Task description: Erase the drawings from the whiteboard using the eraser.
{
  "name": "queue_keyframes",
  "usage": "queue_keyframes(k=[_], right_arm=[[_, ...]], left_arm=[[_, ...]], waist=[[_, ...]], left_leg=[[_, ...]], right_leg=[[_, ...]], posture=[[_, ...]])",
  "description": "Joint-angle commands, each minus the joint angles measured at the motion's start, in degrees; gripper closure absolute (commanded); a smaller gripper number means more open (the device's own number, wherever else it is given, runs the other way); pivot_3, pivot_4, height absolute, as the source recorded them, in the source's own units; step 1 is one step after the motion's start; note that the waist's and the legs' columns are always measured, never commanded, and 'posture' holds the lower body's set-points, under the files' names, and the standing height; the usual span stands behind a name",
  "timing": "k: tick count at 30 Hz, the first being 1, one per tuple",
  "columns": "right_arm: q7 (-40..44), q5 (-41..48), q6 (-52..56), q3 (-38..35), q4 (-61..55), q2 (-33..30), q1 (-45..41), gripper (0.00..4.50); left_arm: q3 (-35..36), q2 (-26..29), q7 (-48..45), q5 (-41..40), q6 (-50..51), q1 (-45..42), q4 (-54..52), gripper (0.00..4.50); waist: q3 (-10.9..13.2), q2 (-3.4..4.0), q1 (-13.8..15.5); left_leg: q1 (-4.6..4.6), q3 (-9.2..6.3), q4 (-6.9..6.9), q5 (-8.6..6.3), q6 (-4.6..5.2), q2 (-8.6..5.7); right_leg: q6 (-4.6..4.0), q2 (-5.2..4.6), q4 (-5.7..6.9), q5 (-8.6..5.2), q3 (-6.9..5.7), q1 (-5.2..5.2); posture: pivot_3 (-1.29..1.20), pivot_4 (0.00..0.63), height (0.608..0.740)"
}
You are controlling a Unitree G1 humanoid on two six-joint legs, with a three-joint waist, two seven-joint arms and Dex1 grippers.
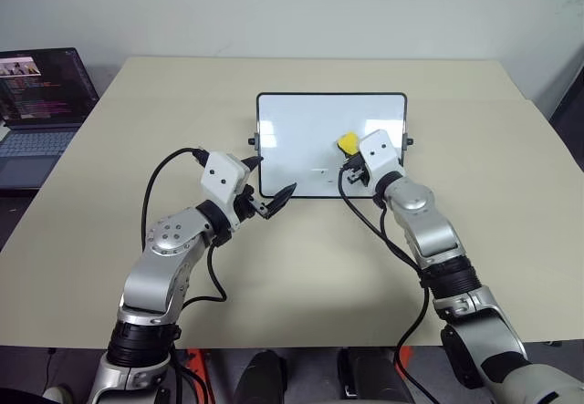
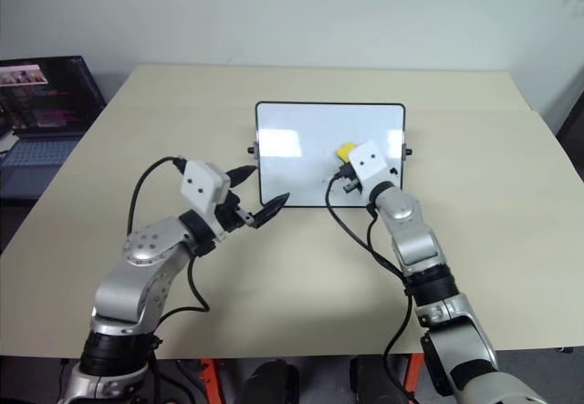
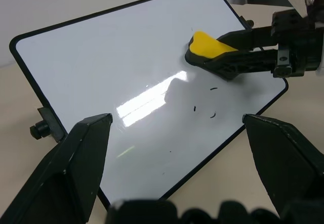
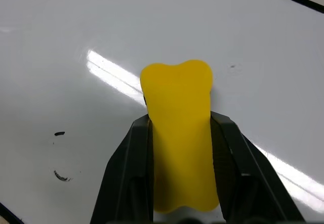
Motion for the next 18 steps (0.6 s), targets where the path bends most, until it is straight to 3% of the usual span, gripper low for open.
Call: queue_keyframes(k=[1, 11, 18], right_arm=[[0.1, -1.2, 0.5, 1.1, 3.5, -0.1, 2.5, 3.31], [1.3, -2.2, 0.5, 4.4, 4.0, 4.0, 1.9, 3.31], [2.2, -3.0, 0.0, 5.6, 5.6, 6.2, 0.0, 3.31]], left_arm=[[1.2, 0.6, 0.6, -0.2, -0.5, -0.1, -3.2, 0.0], [1.8, 1.1, 1.3, -0.5, 0.1, 1.2, -4.8, 0.0], [2.2, 0.8, 2.0, -0.4, 0.4, 2.0, -5.5, 0.0]], waist=[[0.0, -0.02, 0.0], [-0.1, -0.04, -0.5], [-0.1, -0.03, -1.4]], left_leg=[[0.05, 0.01, 0.0, 0.0, 0.0, 0.0], [0.29, 0.1, -0.02, 0.0, 0.0, 0.05], [0.98, 0.07, -0.11, -0.01, 0.02, 0.06]], right_leg=[[0.0, 0.0, 0.01, 0.0, 0.0, 0.04], [-0.03, 0.04, 0.11, 0.03, 0.07, 0.17], [-0.02, 0.05, -0.01, 0.02, 0.05, 0.89]], posture=[[0.0, 0.15, 0.74], [0.0, 0.15, 0.74], [0.0, 0.15, 0.74]])
